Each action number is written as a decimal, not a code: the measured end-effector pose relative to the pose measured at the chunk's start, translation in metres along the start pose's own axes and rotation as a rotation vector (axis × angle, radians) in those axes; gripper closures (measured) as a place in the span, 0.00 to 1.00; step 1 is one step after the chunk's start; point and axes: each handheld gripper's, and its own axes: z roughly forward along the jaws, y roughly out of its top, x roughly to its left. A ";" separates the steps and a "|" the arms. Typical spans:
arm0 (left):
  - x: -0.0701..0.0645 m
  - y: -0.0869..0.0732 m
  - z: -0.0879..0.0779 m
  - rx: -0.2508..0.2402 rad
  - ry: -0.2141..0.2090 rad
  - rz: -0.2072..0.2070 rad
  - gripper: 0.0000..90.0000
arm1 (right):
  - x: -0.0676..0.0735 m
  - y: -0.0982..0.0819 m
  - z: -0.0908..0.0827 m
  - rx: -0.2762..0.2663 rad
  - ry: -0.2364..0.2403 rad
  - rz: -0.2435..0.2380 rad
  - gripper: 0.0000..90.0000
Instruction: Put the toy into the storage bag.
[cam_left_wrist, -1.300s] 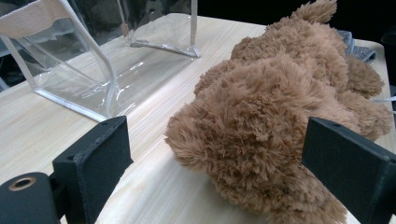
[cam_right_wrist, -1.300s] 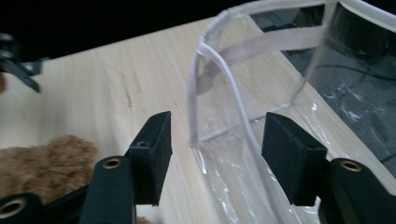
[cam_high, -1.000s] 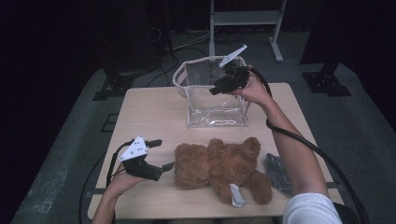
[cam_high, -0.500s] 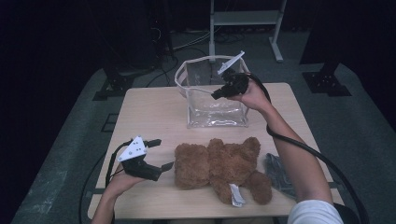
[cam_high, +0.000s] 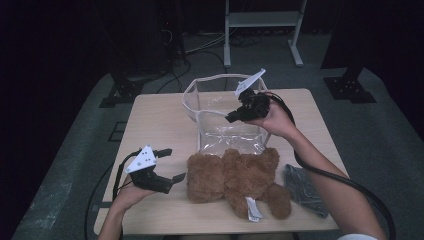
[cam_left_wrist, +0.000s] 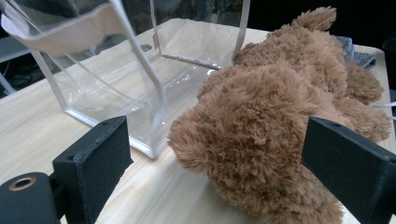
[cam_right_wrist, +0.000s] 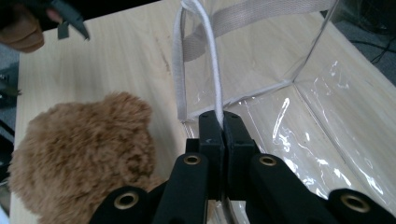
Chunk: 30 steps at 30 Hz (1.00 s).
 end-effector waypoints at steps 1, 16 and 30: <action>0.000 0.000 0.000 0.001 0.000 0.001 0.08 | 0.004 -0.001 0.000 0.005 0.001 0.004 0.97; 0.000 0.000 -0.002 -0.012 0.005 0.004 0.08 | 0.019 -0.006 -0.017 -0.105 0.013 0.069 0.64; -0.002 0.000 -0.002 -0.009 0.007 0.001 0.08 | 0.078 -0.023 -0.057 -0.213 0.126 -0.057 0.28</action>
